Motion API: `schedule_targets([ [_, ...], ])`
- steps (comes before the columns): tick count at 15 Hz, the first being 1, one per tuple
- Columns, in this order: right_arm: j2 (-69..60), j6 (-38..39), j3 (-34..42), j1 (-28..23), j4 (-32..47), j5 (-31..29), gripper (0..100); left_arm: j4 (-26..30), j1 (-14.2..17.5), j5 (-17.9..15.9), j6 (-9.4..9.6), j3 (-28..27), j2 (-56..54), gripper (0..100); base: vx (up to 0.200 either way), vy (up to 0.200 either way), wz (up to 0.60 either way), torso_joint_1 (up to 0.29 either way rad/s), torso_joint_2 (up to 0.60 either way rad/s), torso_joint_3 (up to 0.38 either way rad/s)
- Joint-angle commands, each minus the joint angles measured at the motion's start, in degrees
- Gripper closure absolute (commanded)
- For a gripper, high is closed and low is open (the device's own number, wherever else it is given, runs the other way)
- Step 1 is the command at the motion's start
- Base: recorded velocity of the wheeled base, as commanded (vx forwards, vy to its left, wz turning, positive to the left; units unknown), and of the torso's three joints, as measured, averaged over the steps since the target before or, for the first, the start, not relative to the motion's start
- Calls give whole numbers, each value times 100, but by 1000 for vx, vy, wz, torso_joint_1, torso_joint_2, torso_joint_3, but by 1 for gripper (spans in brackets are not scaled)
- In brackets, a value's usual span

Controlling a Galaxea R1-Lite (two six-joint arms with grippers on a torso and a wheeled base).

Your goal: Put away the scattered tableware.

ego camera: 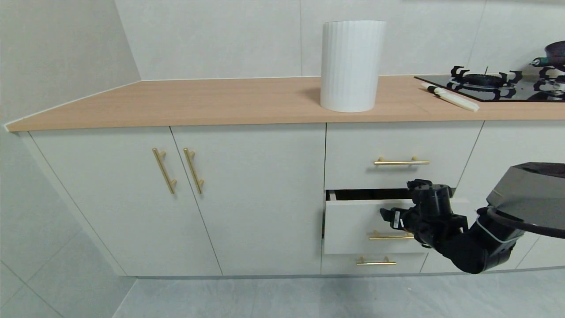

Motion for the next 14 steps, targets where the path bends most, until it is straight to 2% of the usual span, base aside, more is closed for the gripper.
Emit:
schedule_targets([
  [1,364,0,-128,-104,-248,1,0,0,2,1,0,1,0,0,0,0,0,0,0,0],
  [9,1111,17,-506,-236,-1101,-140,0,0,2,1,0,1,0,0,0,0,0,0,0,0],
  [14,1471,254,-1095,-376,-1162,-368,0,0,2,1,0,1,0,0,0,0,0,0,0,0],
])
